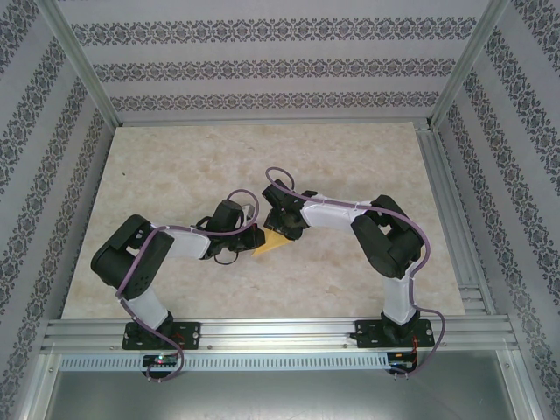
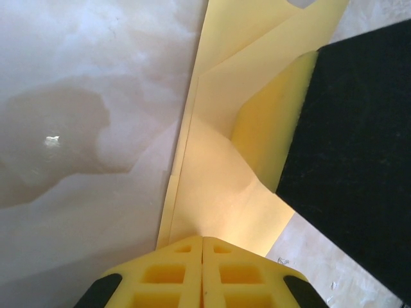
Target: Fold a paper plane with a square sheet of paper (pick it up from the middle)
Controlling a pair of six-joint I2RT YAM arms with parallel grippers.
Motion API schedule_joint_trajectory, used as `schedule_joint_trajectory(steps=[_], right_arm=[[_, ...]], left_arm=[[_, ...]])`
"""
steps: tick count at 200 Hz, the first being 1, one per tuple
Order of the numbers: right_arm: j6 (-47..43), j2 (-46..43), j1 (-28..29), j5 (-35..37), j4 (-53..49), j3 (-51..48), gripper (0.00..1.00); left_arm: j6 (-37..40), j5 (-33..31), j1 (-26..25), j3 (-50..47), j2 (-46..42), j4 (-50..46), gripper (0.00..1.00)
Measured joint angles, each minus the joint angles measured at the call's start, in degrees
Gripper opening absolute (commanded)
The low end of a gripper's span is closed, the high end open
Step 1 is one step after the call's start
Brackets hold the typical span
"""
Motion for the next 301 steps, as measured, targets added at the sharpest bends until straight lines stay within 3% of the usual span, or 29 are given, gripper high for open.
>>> schedule_joint_trajectory(steps=[113, 164, 226, 301], right_arm=[[-0.15, 0.81, 0.39, 0.61, -1.07, 1.25, 0.58], [-0.04, 0.85, 0.63, 1.07, -1.07, 1.25, 0.58], [-0.04, 0.85, 0.63, 1.09, -1.05, 1.25, 0.58], [-0.02, 0.85, 0.63, 1.09, -1.09, 1.22, 0.57]], left_arm=[[0.02, -2.14, 0.00, 0.00, -1.92, -2.73, 0.09], [0.02, -1.09, 0.02, -0.26, -7.06, -2.71, 0.13], [0.02, 1.97, -0.20, -0.61, -7.30, -2.69, 0.16], [0.92, 1.07, -0.79, -0.59, -3.85, -4.87, 0.11]])
